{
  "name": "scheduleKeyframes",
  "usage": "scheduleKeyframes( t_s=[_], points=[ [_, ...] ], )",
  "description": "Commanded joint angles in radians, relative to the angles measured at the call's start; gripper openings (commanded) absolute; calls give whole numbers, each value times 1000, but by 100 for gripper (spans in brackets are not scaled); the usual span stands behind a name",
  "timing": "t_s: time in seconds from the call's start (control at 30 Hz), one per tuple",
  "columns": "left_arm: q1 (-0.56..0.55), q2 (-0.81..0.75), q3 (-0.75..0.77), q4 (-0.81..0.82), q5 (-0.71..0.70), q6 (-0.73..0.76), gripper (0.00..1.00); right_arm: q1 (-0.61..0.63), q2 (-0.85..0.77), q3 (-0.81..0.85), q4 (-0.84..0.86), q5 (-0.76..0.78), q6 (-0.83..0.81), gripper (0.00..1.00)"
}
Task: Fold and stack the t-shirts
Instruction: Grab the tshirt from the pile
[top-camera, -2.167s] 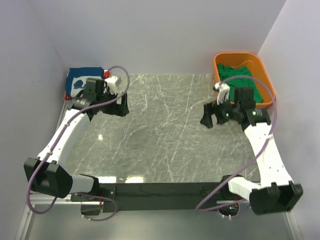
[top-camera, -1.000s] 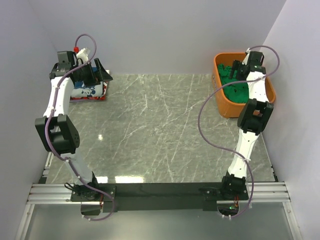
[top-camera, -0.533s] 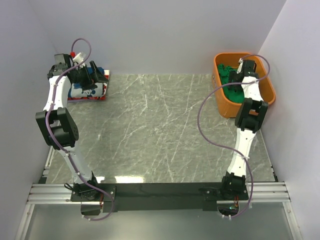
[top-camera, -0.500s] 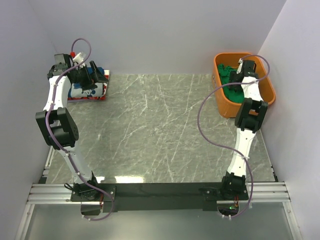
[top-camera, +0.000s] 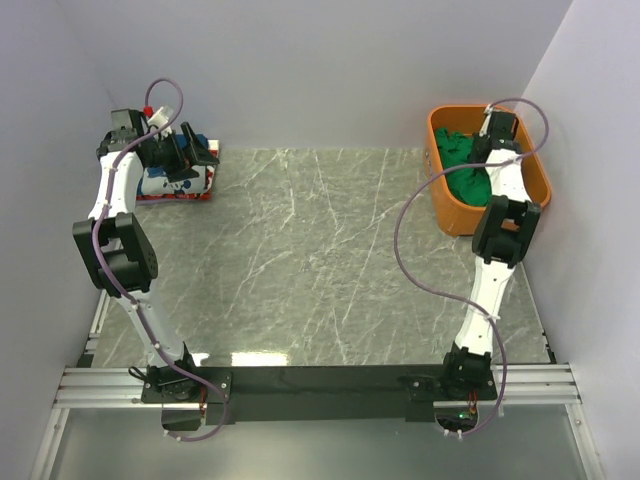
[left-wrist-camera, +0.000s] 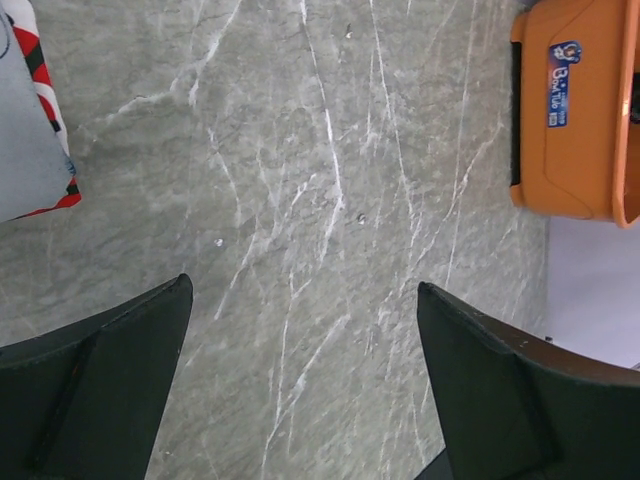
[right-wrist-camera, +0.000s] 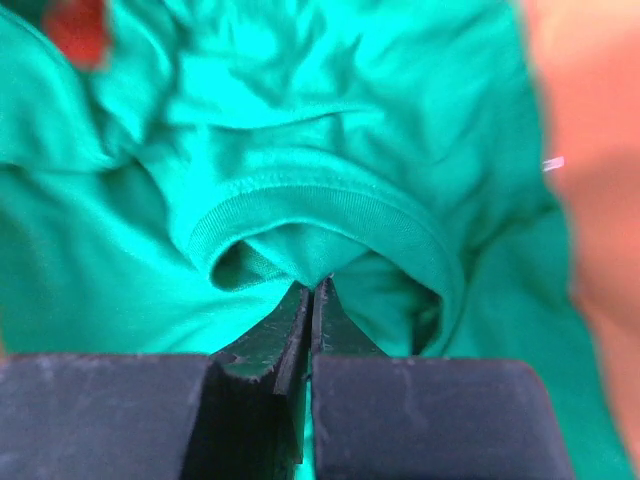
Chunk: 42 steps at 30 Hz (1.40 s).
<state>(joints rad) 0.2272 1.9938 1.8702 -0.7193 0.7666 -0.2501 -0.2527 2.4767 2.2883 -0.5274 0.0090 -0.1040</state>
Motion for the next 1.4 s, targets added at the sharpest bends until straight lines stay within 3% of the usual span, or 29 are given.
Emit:
scheduleKeyframes(
  t_s=[0.0,0.3,0.8,1.07,1.37],
  points=[
    [3,-3,32,49,62,-35,100,-13,-199,8,130,16,50,0],
    [-6,-44,4,57,69,-11,99,-10,-435,-73,179,-30,203,0],
    [-29,-128,-62,107,80,-15,100,18,-646,-78,245,-113,375,0],
    [-31,-168,-68,138,88,-44,99,102,-786,-52,314,-204,317,0],
    [-29,-302,-123,143,53,-29,99,312,-1004,-248,383,-334,163,0]
  ],
)
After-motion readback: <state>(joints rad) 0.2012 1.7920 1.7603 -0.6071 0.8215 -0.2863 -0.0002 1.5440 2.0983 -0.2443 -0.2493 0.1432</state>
